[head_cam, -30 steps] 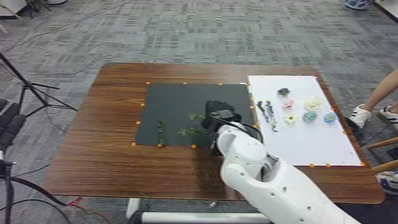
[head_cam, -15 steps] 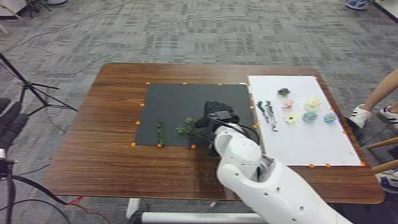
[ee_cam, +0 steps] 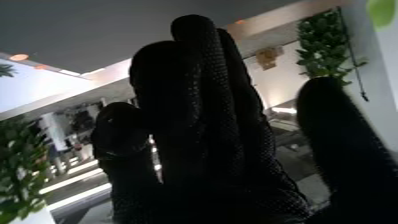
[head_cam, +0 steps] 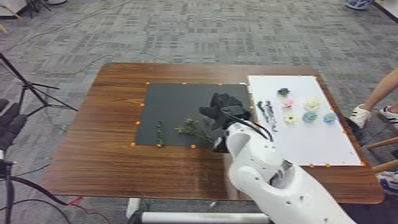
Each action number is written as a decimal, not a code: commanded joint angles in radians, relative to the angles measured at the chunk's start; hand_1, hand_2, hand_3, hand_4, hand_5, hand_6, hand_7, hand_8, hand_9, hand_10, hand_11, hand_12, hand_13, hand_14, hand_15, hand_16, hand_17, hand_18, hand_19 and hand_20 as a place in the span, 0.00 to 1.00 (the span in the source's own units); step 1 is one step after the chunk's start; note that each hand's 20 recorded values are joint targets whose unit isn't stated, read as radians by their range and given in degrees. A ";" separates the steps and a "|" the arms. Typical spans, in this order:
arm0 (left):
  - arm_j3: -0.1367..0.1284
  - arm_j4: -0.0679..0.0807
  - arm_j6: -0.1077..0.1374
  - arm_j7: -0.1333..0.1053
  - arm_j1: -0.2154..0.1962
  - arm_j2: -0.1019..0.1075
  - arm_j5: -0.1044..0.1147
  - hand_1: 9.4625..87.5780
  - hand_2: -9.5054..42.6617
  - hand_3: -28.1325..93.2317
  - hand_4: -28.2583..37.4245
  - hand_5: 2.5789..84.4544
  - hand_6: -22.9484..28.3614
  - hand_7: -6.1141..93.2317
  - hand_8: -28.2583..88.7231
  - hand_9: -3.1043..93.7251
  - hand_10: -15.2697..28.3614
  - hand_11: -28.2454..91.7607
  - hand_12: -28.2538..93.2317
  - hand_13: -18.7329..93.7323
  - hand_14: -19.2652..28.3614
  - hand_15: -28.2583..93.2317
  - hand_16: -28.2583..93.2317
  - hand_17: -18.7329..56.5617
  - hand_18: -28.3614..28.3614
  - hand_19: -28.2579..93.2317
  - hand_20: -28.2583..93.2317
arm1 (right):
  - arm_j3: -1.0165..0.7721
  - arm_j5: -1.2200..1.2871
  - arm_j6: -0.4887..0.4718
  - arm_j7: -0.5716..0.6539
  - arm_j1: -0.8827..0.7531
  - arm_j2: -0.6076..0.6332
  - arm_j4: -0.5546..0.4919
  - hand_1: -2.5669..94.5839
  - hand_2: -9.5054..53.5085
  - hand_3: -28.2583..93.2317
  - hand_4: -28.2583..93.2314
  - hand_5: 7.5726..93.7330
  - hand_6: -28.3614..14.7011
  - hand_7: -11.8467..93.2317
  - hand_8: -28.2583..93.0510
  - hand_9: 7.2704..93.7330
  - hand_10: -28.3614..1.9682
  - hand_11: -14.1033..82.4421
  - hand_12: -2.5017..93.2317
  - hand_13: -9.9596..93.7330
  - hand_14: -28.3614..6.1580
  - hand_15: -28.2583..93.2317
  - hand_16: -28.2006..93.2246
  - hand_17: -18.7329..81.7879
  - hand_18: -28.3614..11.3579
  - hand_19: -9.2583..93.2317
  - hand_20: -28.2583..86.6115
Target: Arrange flowers
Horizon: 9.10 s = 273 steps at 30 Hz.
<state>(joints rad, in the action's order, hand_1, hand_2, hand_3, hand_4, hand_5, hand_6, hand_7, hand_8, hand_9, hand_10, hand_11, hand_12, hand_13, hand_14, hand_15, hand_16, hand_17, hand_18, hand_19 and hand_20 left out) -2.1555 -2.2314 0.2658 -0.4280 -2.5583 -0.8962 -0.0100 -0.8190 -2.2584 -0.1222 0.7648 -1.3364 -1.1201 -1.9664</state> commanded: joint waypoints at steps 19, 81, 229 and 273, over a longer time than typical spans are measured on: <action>0.010 -0.001 0.006 0.019 0.000 -0.014 -0.008 0.14 0.55 0.78 0.00 0.40 0.60 0.14 0.19 0.34 0.66 0.33 0.33 0.35 0.68 0.42 0.21 0.21 0.67 0.40 0.32 | -0.033 0.160 -0.223 -0.017 -0.069 -0.017 0.001 0.36 0.61 0.83 0.10 0.70 0.47 0.66 0.15 0.79 0.27 0.25 0.16 0.90 0.56 0.66 0.47 0.63 0.03 1.00 0.60; 0.002 -0.014 0.020 -0.010 -0.040 -0.022 0.010 0.15 0.55 0.78 0.00 0.40 0.59 0.14 0.19 0.34 0.66 0.33 0.33 0.35 0.68 0.43 0.21 0.20 0.68 0.41 0.32 | -0.154 -0.045 -0.208 0.136 -0.023 0.204 0.151 0.45 0.00 0.75 0.00 0.63 0.29 0.17 0.18 0.61 0.11 0.27 0.19 0.77 0.44 0.86 0.46 0.60 0.00 1.00 0.61; 0.014 -0.016 0.033 -0.033 -0.033 -0.007 0.020 0.15 0.55 0.79 0.00 0.40 0.60 0.15 0.18 0.34 0.65 0.34 0.34 0.35 0.68 0.44 0.21 0.19 0.68 0.41 0.33 | -0.406 -0.177 0.203 -0.117 -0.264 0.241 0.175 0.57 0.00 0.86 0.00 0.57 0.55 0.26 0.15 0.60 0.48 0.27 0.16 0.78 0.62 0.78 0.49 0.56 0.11 0.94 0.60; 0.008 -0.016 0.027 -0.042 -0.030 -0.019 0.040 0.14 0.59 0.76 0.00 0.40 0.60 0.15 0.18 0.34 0.66 0.34 0.33 0.35 0.68 0.44 0.21 0.19 0.68 0.42 0.33 | -0.292 -0.109 0.359 -0.298 -0.181 0.243 0.030 0.69 0.00 0.83 0.00 0.81 0.67 0.38 0.31 0.95 0.70 0.25 0.47 0.86 0.69 0.79 0.52 0.61 0.12 0.96 0.62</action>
<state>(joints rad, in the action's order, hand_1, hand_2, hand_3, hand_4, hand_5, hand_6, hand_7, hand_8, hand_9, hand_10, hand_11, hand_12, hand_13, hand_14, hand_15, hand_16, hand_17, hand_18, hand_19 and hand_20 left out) -2.1454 -2.2422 0.2947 -0.4535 -2.5807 -0.9040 0.0156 -1.1874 -2.4199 0.2020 0.5625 -1.6122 -0.8516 -1.8965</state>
